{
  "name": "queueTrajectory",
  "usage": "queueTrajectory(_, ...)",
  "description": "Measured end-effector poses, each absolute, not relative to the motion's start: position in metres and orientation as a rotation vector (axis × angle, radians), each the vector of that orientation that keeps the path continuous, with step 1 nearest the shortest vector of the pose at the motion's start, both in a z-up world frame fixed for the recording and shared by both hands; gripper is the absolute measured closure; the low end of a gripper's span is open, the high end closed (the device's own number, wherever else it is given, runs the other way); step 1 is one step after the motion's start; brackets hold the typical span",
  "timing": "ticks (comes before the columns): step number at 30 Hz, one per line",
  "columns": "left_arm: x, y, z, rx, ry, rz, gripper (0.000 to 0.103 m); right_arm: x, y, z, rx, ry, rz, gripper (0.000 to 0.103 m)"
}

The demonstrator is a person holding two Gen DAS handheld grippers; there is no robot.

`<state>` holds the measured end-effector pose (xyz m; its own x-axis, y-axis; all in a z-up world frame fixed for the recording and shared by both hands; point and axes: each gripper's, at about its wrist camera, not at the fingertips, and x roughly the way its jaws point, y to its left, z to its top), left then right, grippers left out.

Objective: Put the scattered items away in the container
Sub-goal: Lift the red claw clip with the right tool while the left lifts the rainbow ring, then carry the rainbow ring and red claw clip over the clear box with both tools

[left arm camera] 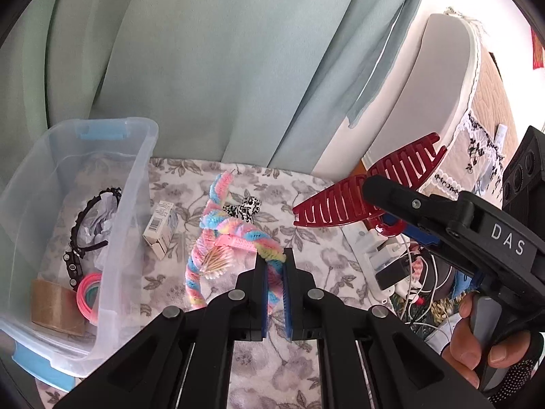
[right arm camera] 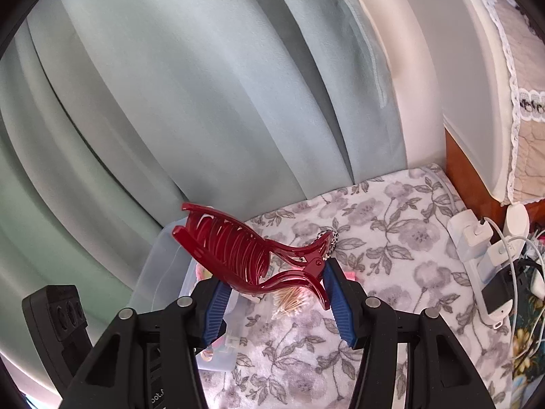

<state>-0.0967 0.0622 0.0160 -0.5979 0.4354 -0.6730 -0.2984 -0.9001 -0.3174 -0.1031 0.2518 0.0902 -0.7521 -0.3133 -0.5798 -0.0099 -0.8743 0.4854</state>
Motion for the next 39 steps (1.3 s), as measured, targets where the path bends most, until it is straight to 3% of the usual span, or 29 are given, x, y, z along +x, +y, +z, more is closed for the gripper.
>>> queueTrajectory(18,-0.077,-0.003,0.08,-0.888,-0.357,2.59,0.096,-0.088,0.196,0.152,0.838,-0.591,-2.723,0.046)
queueTrajectory(39,-0.071,-0.077,0.098,-0.821,-0.472,2.75,0.096,-0.086,0.117,0.181,0.752,-0.443,-2.586,0.046)
